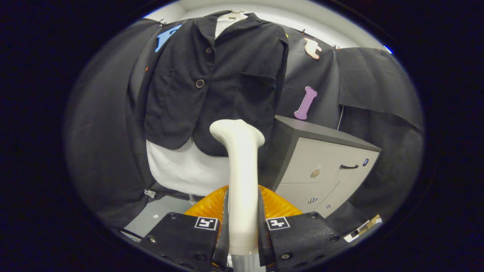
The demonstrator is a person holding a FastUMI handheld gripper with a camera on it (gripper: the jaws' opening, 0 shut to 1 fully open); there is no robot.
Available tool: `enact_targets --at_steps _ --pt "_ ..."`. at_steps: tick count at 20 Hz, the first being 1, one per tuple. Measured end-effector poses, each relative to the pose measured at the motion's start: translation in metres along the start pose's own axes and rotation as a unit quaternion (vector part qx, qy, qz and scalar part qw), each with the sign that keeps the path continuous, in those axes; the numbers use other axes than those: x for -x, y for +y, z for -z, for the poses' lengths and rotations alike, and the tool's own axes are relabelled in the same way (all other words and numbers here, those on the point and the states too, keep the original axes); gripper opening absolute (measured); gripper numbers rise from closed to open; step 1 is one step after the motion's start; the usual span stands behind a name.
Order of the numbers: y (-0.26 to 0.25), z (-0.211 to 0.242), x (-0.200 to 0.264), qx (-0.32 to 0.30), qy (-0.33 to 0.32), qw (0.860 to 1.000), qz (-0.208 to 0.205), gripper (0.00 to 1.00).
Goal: Iron the clothes twice with a garment steamer, once on the left side and once on the right side.
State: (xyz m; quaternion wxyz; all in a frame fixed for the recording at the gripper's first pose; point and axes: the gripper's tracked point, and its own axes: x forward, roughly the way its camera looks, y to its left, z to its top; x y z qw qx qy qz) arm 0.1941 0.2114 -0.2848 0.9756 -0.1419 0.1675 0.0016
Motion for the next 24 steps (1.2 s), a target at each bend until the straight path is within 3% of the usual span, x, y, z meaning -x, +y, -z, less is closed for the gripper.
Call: enact_targets --at_steps 6,10,14,18,24 --pt "0.001 -0.001 0.006 0.003 0.006 1.000 -0.005 0.33" --pt "0.002 -0.035 0.026 -0.002 -0.031 0.999 -0.012 0.34" --pt "0.002 -0.096 0.062 -0.020 -0.099 0.995 -0.021 0.33" --pt "0.008 -0.181 0.105 -0.041 -0.195 0.979 -0.034 0.34" --pt "0.029 -0.299 0.136 -0.047 -0.325 0.943 -0.052 0.34"
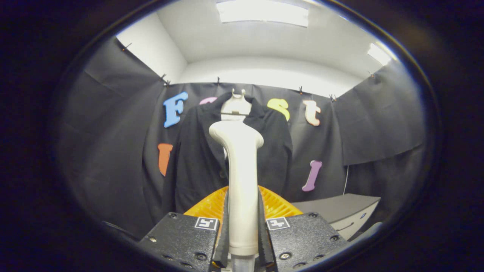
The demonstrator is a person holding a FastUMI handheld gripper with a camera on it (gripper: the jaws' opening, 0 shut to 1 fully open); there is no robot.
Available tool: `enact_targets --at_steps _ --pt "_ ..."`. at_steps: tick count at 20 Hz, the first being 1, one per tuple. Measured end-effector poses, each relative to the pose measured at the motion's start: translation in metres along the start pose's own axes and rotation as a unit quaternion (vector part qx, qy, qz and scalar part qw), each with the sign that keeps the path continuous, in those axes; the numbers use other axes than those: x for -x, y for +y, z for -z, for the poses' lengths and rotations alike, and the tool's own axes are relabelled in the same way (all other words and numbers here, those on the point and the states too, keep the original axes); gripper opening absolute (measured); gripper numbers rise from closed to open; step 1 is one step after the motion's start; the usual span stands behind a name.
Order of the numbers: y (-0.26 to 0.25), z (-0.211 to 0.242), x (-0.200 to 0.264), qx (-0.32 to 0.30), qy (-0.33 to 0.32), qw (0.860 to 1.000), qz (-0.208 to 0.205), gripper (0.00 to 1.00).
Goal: Iron the clothes twice with a garment steamer, once on the left side and once on the right side.
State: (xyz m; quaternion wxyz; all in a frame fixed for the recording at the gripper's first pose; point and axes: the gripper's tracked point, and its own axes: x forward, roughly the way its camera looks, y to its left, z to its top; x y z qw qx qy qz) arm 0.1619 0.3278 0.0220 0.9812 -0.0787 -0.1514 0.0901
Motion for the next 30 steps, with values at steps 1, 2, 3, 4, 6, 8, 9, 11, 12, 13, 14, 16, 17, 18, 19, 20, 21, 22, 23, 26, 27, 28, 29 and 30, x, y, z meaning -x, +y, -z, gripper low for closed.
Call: enact_targets --at_steps 1,2,3,4,6,8,9,11,12,13,14,16,17,18,19,20,21,22,23,26,27,28,29,30 --pt "0.005 -0.012 -0.010 -0.004 -0.012 1.000 -0.004 0.34" --pt "0.010 -0.020 -0.018 -0.010 -0.023 1.000 -0.008 0.33" --pt "0.014 -0.029 -0.027 -0.017 -0.032 0.999 -0.012 0.33" --pt "0.017 -0.039 -0.033 -0.022 -0.041 0.999 -0.012 0.33" --pt "0.023 -0.057 -0.048 -0.027 -0.059 0.998 -0.014 0.33" --pt "0.033 -0.076 -0.064 -0.028 -0.081 0.996 -0.020 0.33" --pt "0.039 -0.084 -0.072 -0.029 -0.090 0.995 -0.024 0.33" --pt "0.050 -0.097 -0.087 -0.028 -0.105 0.994 -0.030 0.33" --pt "0.054 -0.102 -0.096 -0.026 -0.111 0.993 -0.032 0.33" --pt "0.060 -0.106 -0.104 -0.024 -0.116 0.992 -0.035 0.33" --pt "0.065 -0.108 -0.112 -0.018 -0.118 0.992 -0.037 0.33" --pt "0.076 -0.108 -0.127 -0.012 -0.118 0.992 -0.043 0.34" --pt "0.082 -0.107 -0.133 -0.010 -0.117 0.992 -0.047 0.34" --pt "0.086 -0.106 -0.139 -0.009 -0.117 0.992 -0.050 0.34" --pt "0.090 -0.101 -0.144 -0.004 -0.112 0.992 -0.053 0.34" --pt "0.093 -0.095 -0.149 0.001 -0.107 0.993 -0.056 0.34" --pt "0.094 -0.088 -0.153 0.007 -0.101 0.993 -0.052 0.34" --pt "0.092 -0.082 -0.156 0.013 -0.095 0.994 -0.045 0.34" --pt "0.091 -0.075 -0.158 0.017 -0.090 0.995 -0.040 0.34" --pt "0.091 -0.057 -0.162 0.029 -0.073 0.996 -0.032 0.34" --pt "0.092 -0.051 -0.161 0.031 -0.068 0.997 -0.032 0.34" --pt "0.090 -0.045 -0.159 0.035 -0.064 0.997 -0.030 0.34" --pt "0.089 -0.040 -0.156 0.038 -0.060 0.997 -0.029 0.34" --pt "0.089 -0.035 -0.153 0.041 -0.057 0.997 -0.028 0.34"
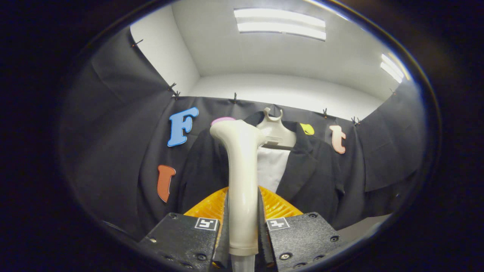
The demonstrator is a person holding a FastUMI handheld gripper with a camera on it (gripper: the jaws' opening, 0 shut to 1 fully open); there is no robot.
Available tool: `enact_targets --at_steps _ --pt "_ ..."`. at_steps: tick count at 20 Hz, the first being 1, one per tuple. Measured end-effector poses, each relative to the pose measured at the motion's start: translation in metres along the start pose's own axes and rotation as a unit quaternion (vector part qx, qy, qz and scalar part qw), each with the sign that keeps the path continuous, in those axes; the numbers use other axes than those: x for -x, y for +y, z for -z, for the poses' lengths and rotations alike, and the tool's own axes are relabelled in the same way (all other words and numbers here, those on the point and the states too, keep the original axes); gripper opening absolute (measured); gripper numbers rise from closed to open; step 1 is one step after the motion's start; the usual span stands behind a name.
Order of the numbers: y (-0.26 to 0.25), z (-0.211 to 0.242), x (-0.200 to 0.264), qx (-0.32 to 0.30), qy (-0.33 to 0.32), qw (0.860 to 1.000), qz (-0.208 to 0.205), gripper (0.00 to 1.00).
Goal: Iron the clothes twice with a garment steamer, once on the left side and once on the right side.
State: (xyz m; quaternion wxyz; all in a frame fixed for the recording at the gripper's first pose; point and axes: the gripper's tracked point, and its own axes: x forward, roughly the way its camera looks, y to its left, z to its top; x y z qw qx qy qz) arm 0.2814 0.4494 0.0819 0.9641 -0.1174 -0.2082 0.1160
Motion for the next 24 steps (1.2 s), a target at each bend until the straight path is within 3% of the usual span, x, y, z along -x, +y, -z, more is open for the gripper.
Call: enact_targets --at_steps 24 --pt "0.008 0.119 0.123 0.037 0.117 0.992 -0.006 0.34"
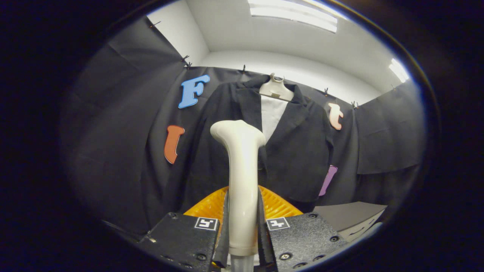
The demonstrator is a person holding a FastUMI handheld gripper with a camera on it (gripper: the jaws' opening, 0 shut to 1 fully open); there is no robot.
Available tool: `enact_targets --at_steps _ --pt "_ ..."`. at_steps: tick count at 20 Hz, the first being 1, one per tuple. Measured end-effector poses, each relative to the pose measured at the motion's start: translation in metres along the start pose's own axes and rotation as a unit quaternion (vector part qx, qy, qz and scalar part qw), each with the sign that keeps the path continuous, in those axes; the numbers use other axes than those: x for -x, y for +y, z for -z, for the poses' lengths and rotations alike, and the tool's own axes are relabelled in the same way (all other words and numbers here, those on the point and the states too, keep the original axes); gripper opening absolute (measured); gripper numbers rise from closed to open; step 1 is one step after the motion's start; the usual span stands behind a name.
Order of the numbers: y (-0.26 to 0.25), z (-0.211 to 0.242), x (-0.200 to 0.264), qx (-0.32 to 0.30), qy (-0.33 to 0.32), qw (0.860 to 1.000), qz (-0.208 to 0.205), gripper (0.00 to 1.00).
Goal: Iron the clothes twice with a garment steamer, once on the left side and once on the right side.
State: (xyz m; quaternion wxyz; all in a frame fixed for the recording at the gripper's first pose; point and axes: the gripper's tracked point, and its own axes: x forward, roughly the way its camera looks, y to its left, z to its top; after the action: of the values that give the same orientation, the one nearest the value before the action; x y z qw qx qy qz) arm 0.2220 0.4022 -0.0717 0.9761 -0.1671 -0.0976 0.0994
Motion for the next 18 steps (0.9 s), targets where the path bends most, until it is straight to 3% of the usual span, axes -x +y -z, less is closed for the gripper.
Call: enact_targets --at_steps 18 --pt "0.009 0.124 0.054 0.018 0.138 0.990 -0.019 0.34"
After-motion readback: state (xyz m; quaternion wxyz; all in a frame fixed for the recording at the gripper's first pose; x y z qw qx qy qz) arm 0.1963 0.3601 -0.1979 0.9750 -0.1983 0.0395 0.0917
